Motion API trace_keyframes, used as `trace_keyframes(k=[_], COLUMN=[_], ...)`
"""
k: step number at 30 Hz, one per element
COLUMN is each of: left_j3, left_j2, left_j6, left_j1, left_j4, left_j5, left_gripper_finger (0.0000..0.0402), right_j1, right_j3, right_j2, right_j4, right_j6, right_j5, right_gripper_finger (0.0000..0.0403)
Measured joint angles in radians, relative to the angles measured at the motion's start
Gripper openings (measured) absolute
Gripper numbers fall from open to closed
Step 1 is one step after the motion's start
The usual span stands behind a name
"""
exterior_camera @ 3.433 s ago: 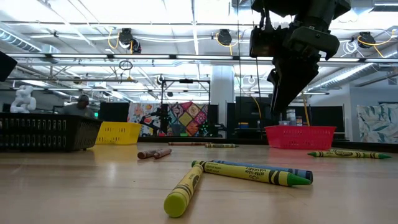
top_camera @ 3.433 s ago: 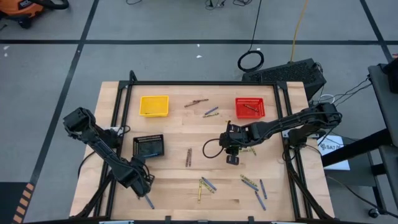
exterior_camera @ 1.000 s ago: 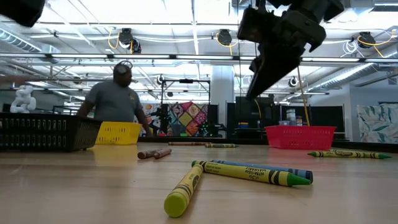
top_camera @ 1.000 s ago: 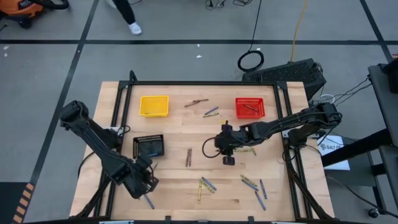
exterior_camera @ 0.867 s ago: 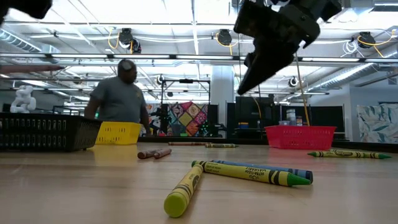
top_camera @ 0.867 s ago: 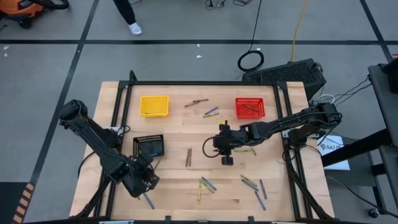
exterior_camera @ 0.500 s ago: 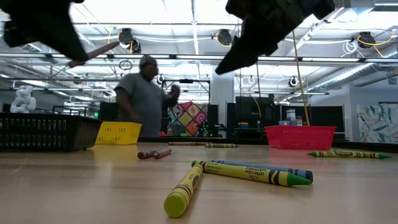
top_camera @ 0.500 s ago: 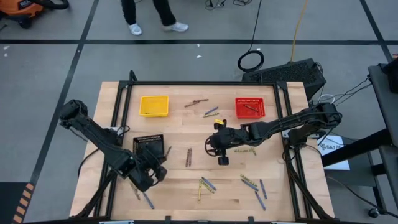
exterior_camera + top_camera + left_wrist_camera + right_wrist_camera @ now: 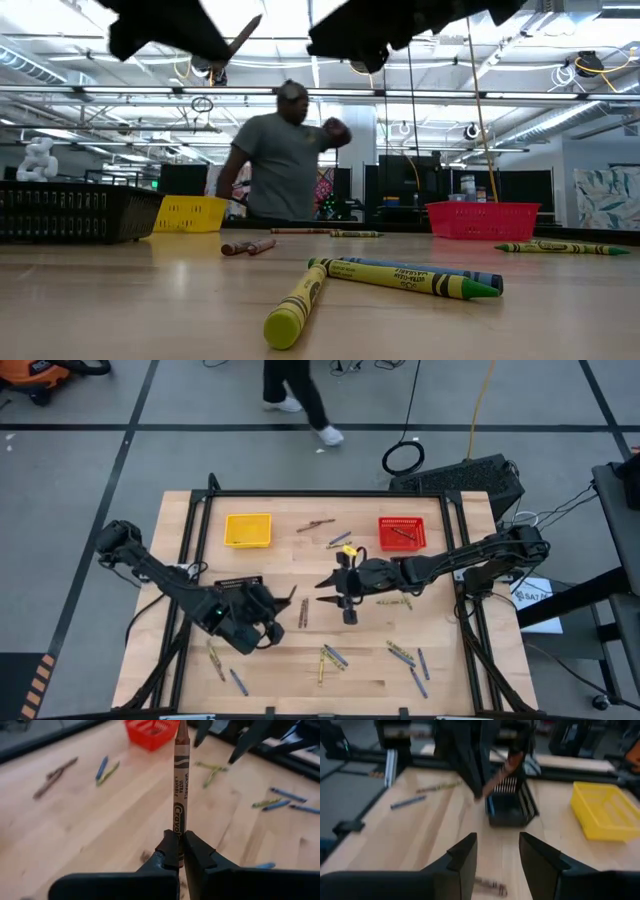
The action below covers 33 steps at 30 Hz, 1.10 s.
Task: Sort crayons
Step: Put the brown crayon into the red bin
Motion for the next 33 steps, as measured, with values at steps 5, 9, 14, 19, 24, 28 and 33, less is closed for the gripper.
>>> trace_keyframes(k=[5,9,14,19,24,28,33], left_j3=[0.000,0.000,0.000,0.000,0.000,0.000,0.000], left_j2=[0.000,0.000,0.000,0.000,0.000,0.000,0.000], left_j6=[0.175,0.268,0.319,0.336,0.415,0.456,0.456], left_j1=[0.030,0.056,0.083,0.099,0.103,0.103,0.114], left_j4=[0.142,0.214,0.247,0.256,0.336,0.381,0.380], left_j5=[-0.001,0.004,0.017,0.039,0.065,0.070,0.092], left_gripper_finger=[0.0001,0.0001,0.0001,0.0001,0.0001,0.0001,0.0001], right_j1=[0.000,0.000,0.000,0.000,-0.002,-0.003,-0.003], right_j3=[0.000,0.000,0.000,0.000,0.000,0.000,0.000], right_j2=[0.000,0.000,0.000,0.000,0.000,0.000,0.000], right_j4=[0.059,0.106,0.155,0.191,0.231,0.228,0.250], right_j6=[0.000,0.000,0.000,-0.002,-0.003,-0.003,-0.003], right_j5=[0.001,0.001,0.000,0.001,0.002,0.002,0.002], right_gripper_finger=[0.0131,0.0130,0.0130,0.0130,0.0130,0.0130,0.0130])
